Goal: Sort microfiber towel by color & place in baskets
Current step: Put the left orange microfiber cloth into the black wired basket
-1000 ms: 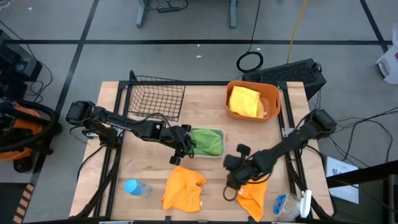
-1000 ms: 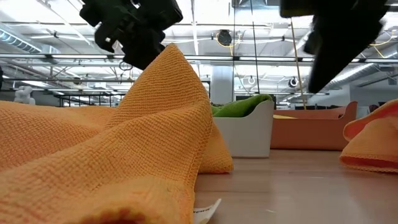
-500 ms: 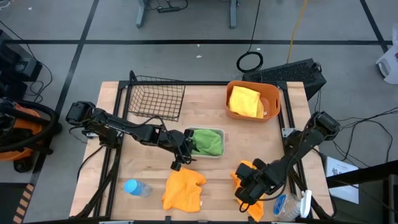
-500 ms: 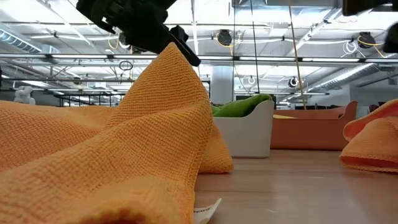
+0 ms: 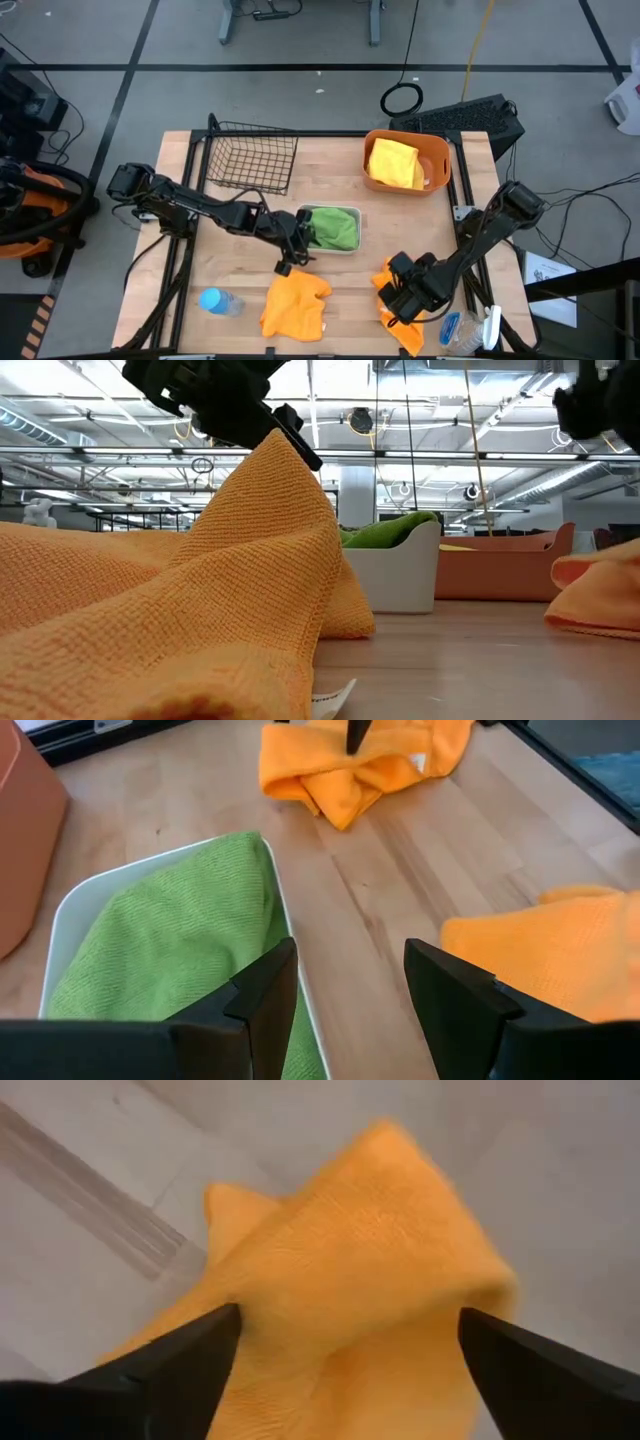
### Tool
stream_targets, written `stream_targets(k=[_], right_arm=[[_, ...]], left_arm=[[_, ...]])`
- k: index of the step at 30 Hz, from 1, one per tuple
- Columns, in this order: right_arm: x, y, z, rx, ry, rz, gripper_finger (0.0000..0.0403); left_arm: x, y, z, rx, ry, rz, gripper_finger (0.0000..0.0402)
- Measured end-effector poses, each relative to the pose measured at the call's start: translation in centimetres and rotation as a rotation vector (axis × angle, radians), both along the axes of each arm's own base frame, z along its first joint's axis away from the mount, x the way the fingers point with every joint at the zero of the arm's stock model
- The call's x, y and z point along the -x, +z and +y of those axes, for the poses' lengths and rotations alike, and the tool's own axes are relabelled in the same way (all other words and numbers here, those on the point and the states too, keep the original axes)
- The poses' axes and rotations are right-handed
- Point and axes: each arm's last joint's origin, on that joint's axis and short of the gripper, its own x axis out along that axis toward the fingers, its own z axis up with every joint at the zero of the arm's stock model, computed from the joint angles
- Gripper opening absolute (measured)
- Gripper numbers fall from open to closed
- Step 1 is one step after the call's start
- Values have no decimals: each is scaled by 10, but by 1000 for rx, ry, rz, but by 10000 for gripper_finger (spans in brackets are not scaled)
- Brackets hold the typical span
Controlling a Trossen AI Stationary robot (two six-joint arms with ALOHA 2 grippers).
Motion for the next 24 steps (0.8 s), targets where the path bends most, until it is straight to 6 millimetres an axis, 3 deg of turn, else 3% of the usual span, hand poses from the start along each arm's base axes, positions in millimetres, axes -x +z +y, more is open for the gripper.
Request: stream_targets(k=[5,12,16,24], right_arm=[[9,-28,-5,-34,-29,59,382],[16,-47,-12,-35,-24,46,354],[15,-47,-13,3,-24,7,278],[11,-48,-12,49,-10,-94,42]], left_arm=[[1,0,-3,0,-11,0,192],[1,0,-4,14,-1,1,192],[0,2,-4,24,3,-14,192],[-2,4,-4,30,4,-41,192]])
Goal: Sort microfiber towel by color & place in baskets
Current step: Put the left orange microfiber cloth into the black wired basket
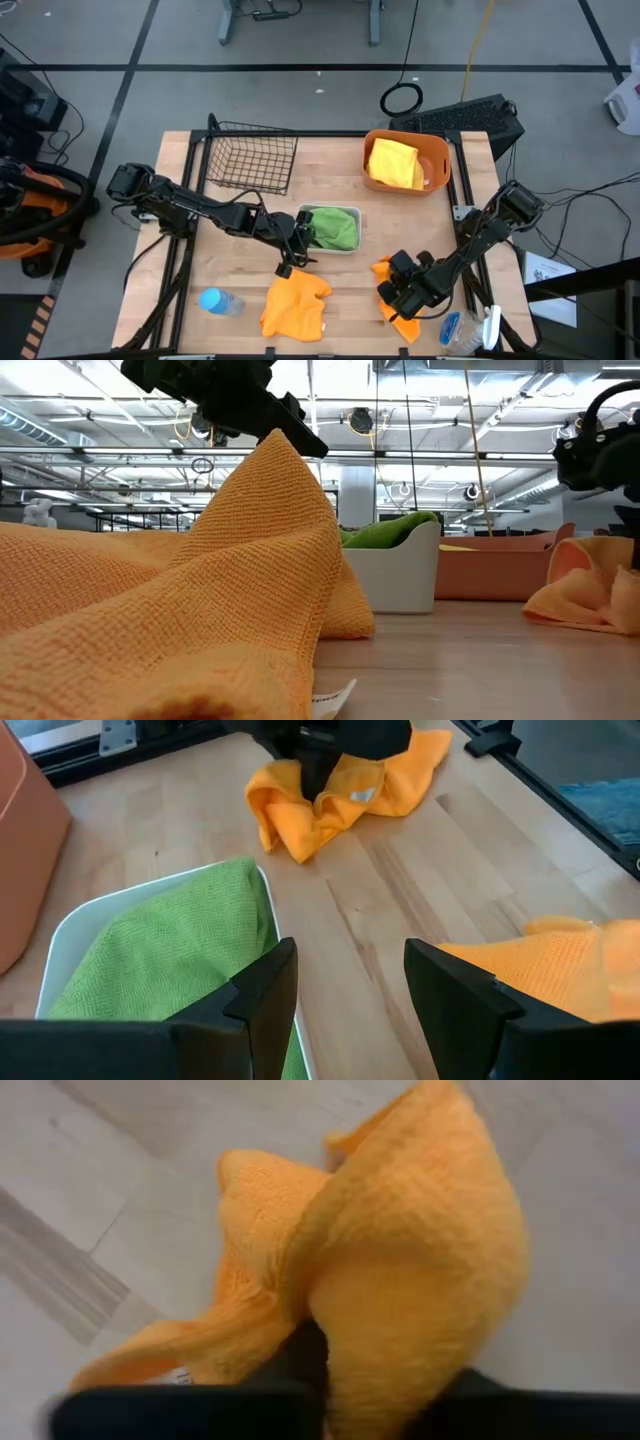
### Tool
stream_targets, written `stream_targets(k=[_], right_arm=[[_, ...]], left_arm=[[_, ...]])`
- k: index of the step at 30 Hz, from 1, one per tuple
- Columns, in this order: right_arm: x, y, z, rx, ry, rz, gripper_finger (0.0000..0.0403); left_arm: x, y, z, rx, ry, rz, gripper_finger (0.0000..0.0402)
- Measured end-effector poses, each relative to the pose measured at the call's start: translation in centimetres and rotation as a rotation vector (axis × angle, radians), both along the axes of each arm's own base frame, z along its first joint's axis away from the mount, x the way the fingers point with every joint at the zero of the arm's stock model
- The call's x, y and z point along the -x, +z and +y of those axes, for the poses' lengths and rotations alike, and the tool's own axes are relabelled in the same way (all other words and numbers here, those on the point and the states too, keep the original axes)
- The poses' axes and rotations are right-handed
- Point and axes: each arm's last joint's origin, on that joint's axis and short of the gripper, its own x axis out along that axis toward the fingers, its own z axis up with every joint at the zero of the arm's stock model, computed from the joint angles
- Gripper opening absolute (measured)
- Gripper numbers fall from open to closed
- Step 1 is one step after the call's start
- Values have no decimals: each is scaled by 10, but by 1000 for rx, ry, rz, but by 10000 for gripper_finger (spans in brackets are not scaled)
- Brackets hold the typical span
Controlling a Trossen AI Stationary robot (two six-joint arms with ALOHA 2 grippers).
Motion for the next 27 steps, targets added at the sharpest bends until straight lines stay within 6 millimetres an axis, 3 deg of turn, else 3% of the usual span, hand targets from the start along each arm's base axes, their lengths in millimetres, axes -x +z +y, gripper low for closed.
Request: stream_targets(k=[2,5,10,18,22,27], right_arm=[[0,1,2,11,36,-15,17],[-2,10,8,15,64,-61,27],[-8,49,20,107,190,-259,19],[-10,109,21,505,323,-546,12],[-7,122,15,697,325,-592,14],[-7,133,9,831,274,-642,15]], left_arm=[[0,0,0,0,0,1,192],[0,0,0,0,0,1,192],[-1,2,-1,11,3,-29,192],[-8,21,-14,76,-21,-235,192],[-8,30,-21,100,-35,-328,192],[-10,38,-20,142,94,-396,196]])
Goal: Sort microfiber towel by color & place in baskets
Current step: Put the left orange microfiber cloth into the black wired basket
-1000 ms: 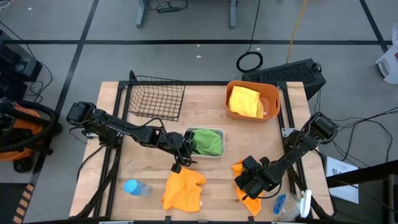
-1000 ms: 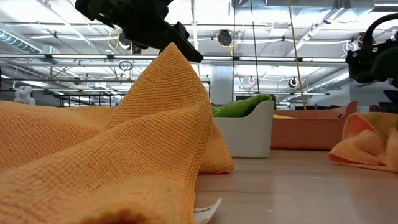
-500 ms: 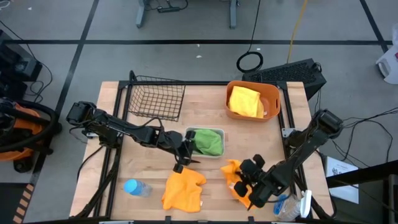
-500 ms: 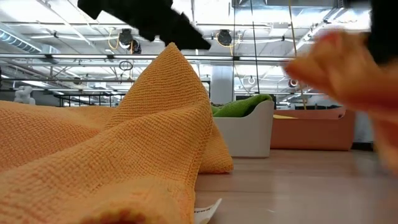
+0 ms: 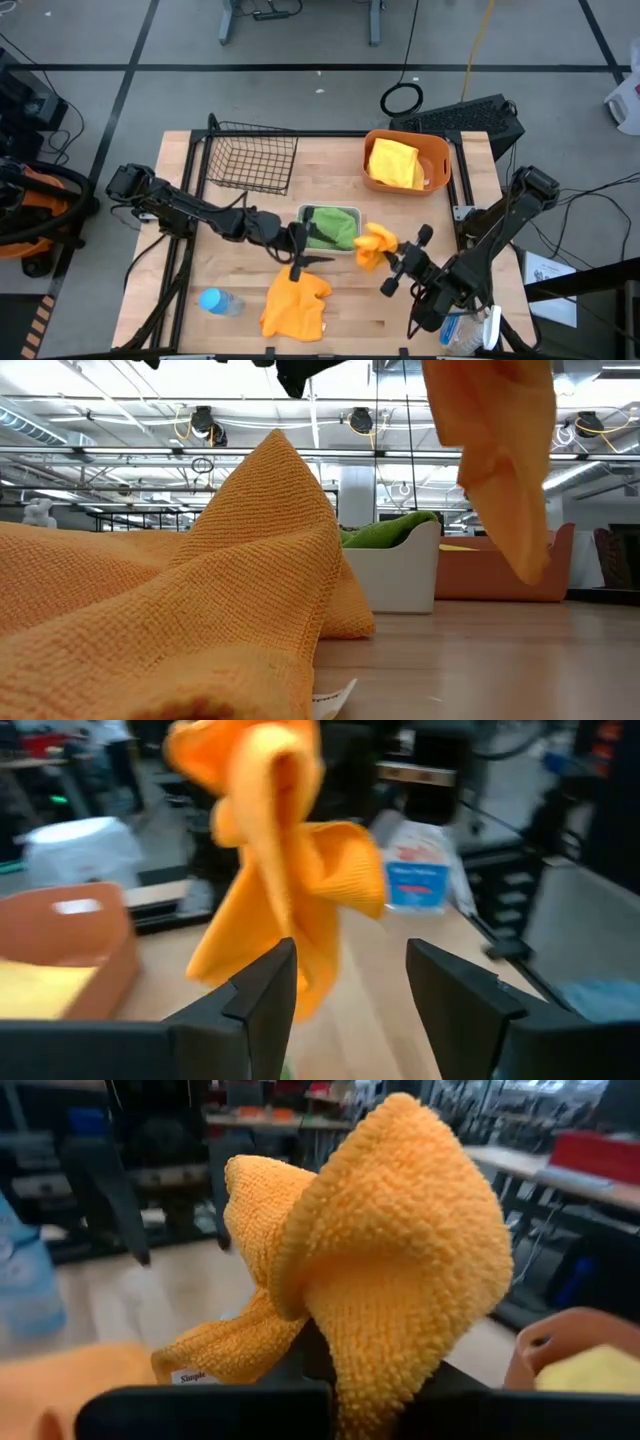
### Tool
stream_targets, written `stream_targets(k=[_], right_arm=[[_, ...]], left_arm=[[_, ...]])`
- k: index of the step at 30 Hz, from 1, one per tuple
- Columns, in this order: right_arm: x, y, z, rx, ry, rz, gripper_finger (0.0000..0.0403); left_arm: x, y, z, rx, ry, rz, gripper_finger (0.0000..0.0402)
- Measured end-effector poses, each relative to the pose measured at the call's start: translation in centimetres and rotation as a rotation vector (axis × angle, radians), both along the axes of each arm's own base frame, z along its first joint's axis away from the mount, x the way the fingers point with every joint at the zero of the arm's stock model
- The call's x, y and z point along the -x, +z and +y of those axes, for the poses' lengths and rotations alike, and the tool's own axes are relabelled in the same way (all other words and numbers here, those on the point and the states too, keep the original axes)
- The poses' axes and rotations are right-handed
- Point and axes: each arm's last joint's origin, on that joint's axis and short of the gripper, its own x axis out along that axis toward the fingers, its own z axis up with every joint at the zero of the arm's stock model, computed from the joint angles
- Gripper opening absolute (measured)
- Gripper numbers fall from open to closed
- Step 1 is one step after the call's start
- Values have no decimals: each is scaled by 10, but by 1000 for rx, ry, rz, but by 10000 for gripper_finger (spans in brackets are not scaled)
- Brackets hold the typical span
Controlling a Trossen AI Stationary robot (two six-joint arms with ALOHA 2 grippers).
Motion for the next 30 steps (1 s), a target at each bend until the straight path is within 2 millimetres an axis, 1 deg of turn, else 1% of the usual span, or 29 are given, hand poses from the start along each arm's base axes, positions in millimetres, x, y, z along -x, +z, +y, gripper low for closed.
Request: stream_targets(k=[2,5,11,15,22,26,30], right_arm=[[-2,4,-1,11,-10,-21,15],[-7,15,-1,15,-2,-35,15],[-17,45,3,61,75,-47,15],[-24,63,2,105,125,-65,15],[-35,88,-2,197,246,-132,15],[-37,93,-5,229,259,-152,15],[-42,94,-10,236,290,-165,15]], left_arm=[[0,2,0,9,15,-17,208],[-1,5,0,17,18,-50,240],[-2,13,0,41,32,-142,317],[-5,12,-5,49,18,-183,349],[-18,-10,-6,39,48,-168,357],[-23,-16,-8,40,38,-198,357],[-31,-22,-12,15,-24,-226,356]])
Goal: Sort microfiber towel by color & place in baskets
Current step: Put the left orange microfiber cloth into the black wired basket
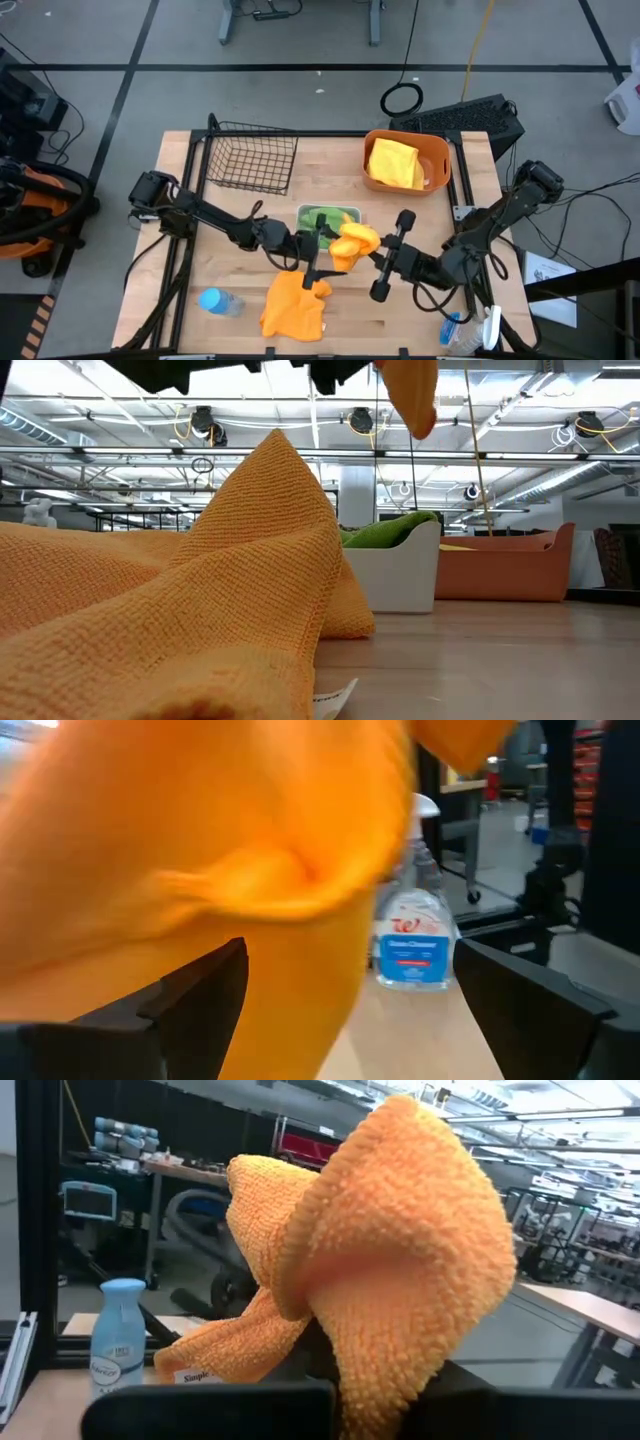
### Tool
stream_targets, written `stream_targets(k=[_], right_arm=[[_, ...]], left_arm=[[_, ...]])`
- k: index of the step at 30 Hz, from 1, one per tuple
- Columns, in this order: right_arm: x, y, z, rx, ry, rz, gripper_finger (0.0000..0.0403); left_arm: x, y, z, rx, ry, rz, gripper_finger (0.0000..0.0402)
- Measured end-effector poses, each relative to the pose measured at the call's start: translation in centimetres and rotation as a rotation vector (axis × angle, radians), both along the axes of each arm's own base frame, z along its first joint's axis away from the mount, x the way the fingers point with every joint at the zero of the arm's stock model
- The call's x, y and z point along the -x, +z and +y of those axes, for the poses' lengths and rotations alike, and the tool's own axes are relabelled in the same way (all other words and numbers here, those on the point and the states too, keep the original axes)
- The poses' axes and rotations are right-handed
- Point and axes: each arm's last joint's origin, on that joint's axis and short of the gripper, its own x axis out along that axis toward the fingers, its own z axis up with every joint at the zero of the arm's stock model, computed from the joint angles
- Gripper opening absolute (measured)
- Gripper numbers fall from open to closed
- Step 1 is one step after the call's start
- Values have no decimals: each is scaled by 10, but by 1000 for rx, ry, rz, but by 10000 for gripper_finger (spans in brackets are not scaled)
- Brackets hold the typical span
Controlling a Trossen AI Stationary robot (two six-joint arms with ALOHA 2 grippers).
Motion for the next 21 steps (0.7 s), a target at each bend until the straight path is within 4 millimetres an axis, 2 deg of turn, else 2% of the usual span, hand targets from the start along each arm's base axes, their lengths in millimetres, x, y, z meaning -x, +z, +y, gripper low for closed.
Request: stream_targets(k=[3,6,12,17,21], right_arm=[[-4,1,-5,3,22,-8,15],[-8,1,-9,5,19,-12,15],[-8,3,-10,21,13,-20,15],[-4,3,-4,27,32,-14,15],[1,-1,4,22,61,10,15]], left_arm=[[-9,-2,-4,-3,-37,-3,345],[-15,-7,-6,-11,-42,5,316],[-16,-7,-4,-2,43,6,236],[-14,0,1,-23,148,-13,167],[-12,5,1,-26,164,-26,108]])
